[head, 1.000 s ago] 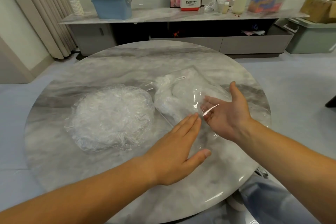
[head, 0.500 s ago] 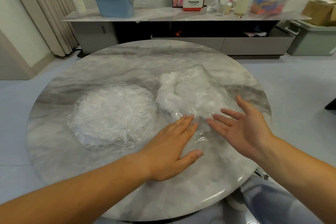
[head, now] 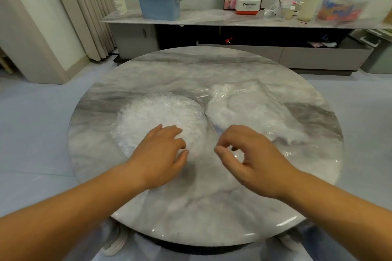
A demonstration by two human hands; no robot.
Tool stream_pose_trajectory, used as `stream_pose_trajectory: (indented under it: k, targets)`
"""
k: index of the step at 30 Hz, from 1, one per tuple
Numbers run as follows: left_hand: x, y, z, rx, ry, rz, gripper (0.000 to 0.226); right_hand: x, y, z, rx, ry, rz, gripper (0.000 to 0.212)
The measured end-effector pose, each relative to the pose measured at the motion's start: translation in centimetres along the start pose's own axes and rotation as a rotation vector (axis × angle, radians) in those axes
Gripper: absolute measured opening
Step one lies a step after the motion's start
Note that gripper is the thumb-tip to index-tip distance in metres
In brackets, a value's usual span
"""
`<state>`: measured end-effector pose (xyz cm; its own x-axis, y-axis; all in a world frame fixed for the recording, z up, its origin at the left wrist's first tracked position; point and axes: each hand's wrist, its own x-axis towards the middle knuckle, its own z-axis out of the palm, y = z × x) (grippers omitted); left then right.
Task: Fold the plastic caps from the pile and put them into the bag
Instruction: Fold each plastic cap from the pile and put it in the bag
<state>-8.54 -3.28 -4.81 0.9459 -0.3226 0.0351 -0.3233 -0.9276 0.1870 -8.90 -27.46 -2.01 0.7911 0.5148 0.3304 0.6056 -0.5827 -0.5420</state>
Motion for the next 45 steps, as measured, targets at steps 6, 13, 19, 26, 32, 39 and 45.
stream_pose_trajectory:
  k: [6, 13, 19, 26, 32, 39, 45]
  targets:
    - [-2.1, -4.5, 0.2, 0.033, -0.075, -0.096, 0.06, 2.0, -1.2, 5.6, -0.179, -0.444, 0.058, 0.05]
    - [-2.5, -5.4, -0.9, -0.042, 0.087, -0.021, 0.046, 3.9, -1.1, 7.9, -0.18, -0.429, 0.079, 0.058]
    - [-3.7, -5.6, -0.8, -0.046, 0.095, 0.045, 0.058, 2.8, -0.4, 7.2, -0.051, -0.413, -0.042, 0.05]
    - [-4.9, -5.4, 0.5, -0.046, 0.028, 0.103, 0.064, 0.8, 0.3, 7.3, -0.185, -0.487, -0.027, 0.08]
    - [-5.0, -5.2, 0.6, -0.071, 0.091, 0.124, 0.074, -0.9, 0.2, 6.1, -0.064, -0.305, -0.028, 0.068]
    - [-6.5, -3.0, 2.3, -0.144, 0.07, 0.282, 0.041, -6.0, 1.3, 4.9, -0.148, -0.277, -0.191, 0.038]
    - [-8.0, -2.1, 3.3, -0.272, 0.008, 0.223, 0.036, -8.0, 0.7, 4.8, -0.077, -0.265, -0.199, 0.035]
